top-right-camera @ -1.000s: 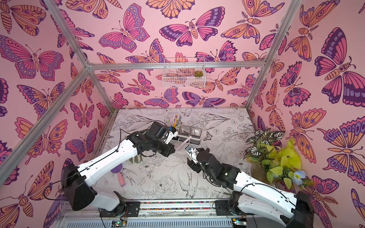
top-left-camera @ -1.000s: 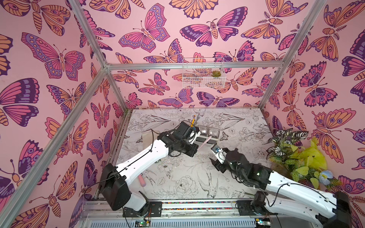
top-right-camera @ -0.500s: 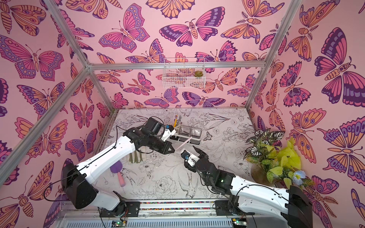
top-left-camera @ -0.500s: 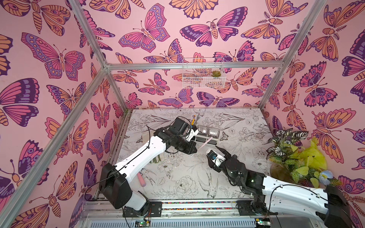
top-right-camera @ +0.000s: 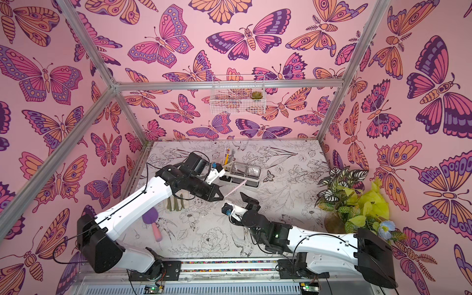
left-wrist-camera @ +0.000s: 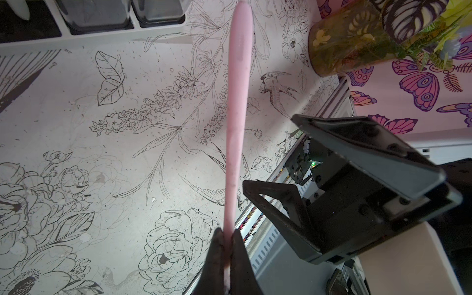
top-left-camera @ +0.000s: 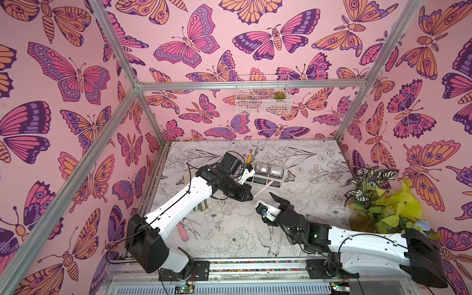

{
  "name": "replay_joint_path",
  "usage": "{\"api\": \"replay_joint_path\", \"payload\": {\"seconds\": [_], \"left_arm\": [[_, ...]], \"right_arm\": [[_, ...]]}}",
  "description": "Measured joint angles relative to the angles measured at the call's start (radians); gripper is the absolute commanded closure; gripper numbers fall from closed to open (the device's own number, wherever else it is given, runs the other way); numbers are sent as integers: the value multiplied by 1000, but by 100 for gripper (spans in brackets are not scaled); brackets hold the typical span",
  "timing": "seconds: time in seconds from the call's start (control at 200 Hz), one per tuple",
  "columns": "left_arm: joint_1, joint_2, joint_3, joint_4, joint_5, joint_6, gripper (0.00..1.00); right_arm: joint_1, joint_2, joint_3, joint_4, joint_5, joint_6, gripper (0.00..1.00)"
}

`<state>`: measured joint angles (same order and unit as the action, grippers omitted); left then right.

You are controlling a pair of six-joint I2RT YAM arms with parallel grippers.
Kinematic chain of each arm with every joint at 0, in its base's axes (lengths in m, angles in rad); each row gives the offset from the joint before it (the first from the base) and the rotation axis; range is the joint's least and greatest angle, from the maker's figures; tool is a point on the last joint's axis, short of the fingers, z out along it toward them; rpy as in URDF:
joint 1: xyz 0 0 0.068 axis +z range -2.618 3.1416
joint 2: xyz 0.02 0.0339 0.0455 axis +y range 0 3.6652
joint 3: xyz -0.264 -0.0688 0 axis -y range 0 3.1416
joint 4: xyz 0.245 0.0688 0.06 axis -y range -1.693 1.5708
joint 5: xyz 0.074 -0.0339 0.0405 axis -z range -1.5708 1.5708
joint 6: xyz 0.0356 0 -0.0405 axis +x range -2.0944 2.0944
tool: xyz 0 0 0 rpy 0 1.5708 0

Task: Place the toothbrush into the toothbrush holder
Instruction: Pick up the toothbrush from the center of the board.

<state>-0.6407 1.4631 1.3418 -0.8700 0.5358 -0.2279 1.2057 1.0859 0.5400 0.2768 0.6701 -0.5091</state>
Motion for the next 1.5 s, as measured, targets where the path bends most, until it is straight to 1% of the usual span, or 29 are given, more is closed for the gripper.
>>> {"api": "replay_joint_path", "payload": {"seconds": [0.33,0.406,0.581,0.831,1.101,1.242,1.502], "left_arm": [[1,0,-3,-5,24,3,100],[1,0,-3,-7,27,3,100],[1,0,-3,-16,48,9,100],[1,0,-4,-19,76,14,100],[6,0,-5,-21,105,14,100],[9,0,-5,-21,101,16,100],[17,0,-10,-21,63,18,100]], "right_arm": [[10,64,77,-7,9,-64,29],[11,86,93,-9,10,-69,34],[13,126,109,-11,9,-71,41],[13,167,121,-9,9,-84,44],[14,193,137,19,8,-110,49],[16,223,154,47,7,-125,54],[20,267,175,77,11,-139,59]]}}
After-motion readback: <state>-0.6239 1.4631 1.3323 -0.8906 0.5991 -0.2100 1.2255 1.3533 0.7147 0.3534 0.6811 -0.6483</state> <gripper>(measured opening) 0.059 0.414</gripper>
